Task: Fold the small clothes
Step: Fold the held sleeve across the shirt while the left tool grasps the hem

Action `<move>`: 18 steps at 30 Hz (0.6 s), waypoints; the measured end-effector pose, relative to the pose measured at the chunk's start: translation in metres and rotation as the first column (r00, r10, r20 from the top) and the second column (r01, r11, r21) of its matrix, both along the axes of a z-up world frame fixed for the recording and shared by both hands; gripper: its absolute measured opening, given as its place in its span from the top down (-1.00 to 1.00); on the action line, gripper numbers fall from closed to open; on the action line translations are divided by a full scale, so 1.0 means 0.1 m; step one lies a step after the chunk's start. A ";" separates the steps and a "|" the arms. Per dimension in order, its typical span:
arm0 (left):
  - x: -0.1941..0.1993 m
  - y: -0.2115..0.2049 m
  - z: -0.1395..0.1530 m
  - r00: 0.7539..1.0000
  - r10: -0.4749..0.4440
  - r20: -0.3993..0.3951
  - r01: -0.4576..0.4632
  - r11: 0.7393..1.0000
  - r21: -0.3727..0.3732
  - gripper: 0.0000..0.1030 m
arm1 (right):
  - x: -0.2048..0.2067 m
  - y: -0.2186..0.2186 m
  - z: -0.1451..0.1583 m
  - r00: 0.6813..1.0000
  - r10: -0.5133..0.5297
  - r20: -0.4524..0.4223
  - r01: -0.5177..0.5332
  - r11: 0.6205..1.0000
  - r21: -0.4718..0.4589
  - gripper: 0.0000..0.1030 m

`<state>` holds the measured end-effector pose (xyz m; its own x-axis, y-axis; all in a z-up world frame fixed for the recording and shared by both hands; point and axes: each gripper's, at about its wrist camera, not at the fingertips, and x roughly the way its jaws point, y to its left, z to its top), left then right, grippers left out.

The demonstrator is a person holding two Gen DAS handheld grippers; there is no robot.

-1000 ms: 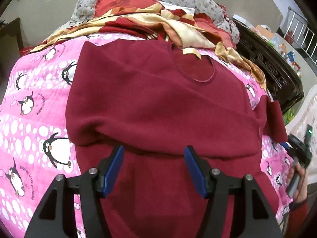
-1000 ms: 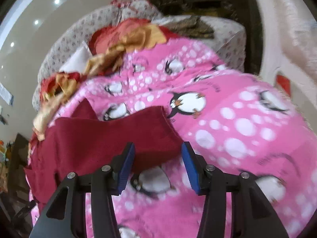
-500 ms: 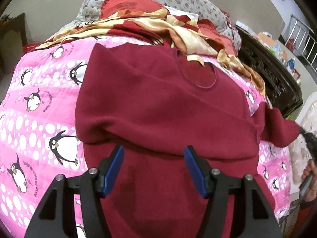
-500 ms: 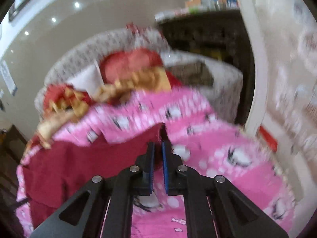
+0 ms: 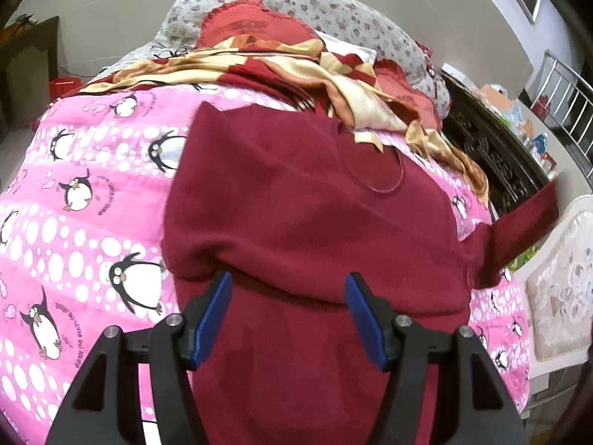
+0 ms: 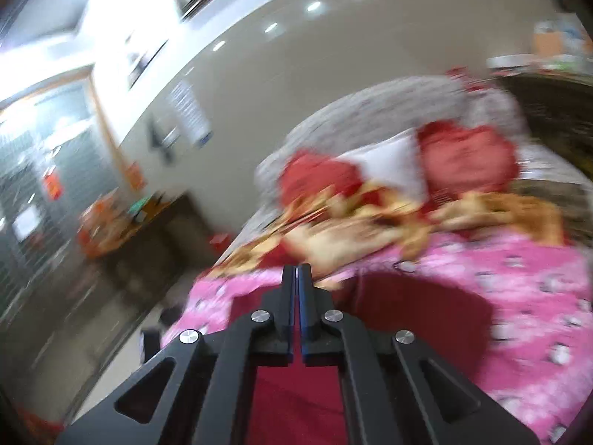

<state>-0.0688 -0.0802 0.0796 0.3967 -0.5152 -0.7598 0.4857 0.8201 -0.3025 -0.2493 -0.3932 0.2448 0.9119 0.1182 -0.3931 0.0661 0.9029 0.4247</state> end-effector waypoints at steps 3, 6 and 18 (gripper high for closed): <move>0.04 0.07 0.02 1.000 0.017 -0.002 -0.017 1.000 -0.007 -0.30 | 0.58 0.47 -0.26 0.990 0.124 -0.060 -0.125 0.992 -0.007 0.75; 0.06 0.10 0.04 1.000 0.022 -0.009 -0.023 1.000 -0.011 -0.30 | 1.08 0.72 -0.72 0.968 0.153 -0.196 -0.165 0.985 -0.044 0.74; -0.14 -0.78 -0.08 0.977 -0.201 -0.066 0.195 0.977 -0.085 -0.57 | 0.14 -0.28 -1.21 0.941 -0.099 -0.324 0.132 0.988 0.082 0.25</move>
<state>-0.0824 -0.1586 0.0717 0.2248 -0.6364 -0.7379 0.6101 0.6824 -0.4026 -0.2351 -0.4217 0.1234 0.7509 0.0736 -0.6563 0.3141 0.8344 0.4530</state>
